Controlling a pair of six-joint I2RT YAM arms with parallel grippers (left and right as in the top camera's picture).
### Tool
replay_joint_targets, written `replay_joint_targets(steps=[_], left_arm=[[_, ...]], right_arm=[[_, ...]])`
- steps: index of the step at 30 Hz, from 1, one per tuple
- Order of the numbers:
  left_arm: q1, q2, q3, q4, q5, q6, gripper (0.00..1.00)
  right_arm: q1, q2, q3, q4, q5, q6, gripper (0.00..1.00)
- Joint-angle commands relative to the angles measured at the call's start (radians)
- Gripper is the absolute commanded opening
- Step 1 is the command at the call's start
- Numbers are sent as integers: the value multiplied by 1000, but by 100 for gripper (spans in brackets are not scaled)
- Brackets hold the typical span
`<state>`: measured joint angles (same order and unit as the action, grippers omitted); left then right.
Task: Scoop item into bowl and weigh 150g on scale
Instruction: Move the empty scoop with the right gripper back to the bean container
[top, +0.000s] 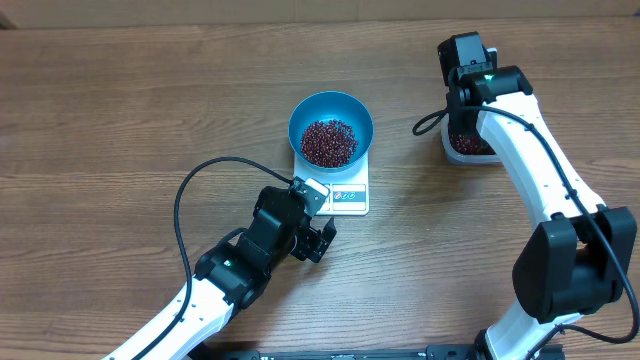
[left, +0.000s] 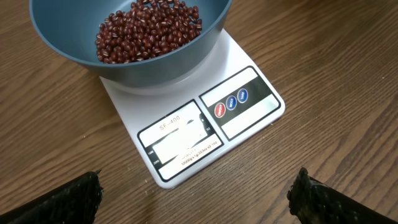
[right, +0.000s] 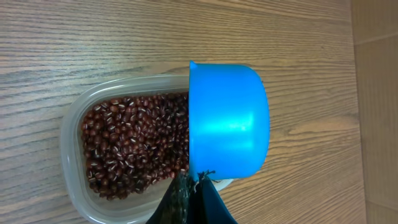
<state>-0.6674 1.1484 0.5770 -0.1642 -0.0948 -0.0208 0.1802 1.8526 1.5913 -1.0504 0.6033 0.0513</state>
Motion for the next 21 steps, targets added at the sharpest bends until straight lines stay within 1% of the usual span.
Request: replay_joint_targets(steps=[1, 8, 21], left_arm=[[0, 2, -6, 0, -13, -9, 100], [0, 2, -6, 0, -13, -9, 100], [0, 2, -6, 0, -13, -9, 100]], right_arm=[[0, 7, -34, 13, -3, 2, 4], [0, 7, -99, 31, -3, 2, 4], [0, 7, -100, 48, -109, 9, 4]])
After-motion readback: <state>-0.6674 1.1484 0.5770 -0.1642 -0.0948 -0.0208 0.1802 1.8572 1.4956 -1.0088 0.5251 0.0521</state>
